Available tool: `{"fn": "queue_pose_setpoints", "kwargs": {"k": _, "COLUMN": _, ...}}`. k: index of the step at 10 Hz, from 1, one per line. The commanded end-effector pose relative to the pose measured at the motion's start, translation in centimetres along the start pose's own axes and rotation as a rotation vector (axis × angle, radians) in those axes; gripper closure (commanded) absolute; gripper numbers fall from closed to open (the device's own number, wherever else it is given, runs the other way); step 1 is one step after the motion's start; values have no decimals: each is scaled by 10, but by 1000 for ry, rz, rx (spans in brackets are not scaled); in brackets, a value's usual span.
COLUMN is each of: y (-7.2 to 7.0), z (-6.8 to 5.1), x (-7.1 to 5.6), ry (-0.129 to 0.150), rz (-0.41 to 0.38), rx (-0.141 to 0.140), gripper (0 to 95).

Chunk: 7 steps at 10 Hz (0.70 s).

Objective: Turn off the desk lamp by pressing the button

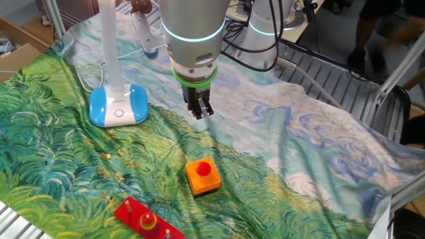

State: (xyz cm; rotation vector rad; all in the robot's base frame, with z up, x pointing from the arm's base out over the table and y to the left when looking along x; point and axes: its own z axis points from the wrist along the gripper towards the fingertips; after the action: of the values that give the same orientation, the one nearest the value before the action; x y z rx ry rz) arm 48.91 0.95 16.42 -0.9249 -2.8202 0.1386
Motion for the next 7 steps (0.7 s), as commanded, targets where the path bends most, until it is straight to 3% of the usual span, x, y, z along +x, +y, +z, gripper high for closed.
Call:
{"fn": "queue_pose_setpoints", "kwargs": {"k": 1, "y": 0, "z": 1, "x": -1, "ry": -30, "rz": -31, "rx": 15, "gripper": 950}}
{"fn": "queue_pose_setpoints", "kwargs": {"k": 3, "y": 0, "z": 1, "x": -1, "ry": -53, "rz": -52, "rx": 18, "gripper": 950}}
{"fn": "queue_pose_setpoints", "kwargs": {"k": 4, "y": -1, "z": 1, "x": -1, "ry": -79, "rz": -65, "rx": 31, "gripper": 950}}
{"fn": "queue_pose_setpoints", "kwargs": {"k": 5, "y": -3, "z": 3, "x": -6, "ry": -121, "rz": -107, "rx": 81, "gripper": 950}}
{"fn": "queue_pose_setpoints", "kwargs": {"k": 7, "y": -11, "z": 8, "x": -17, "ry": -135, "rz": -130, "rx": 93, "gripper": 950}}
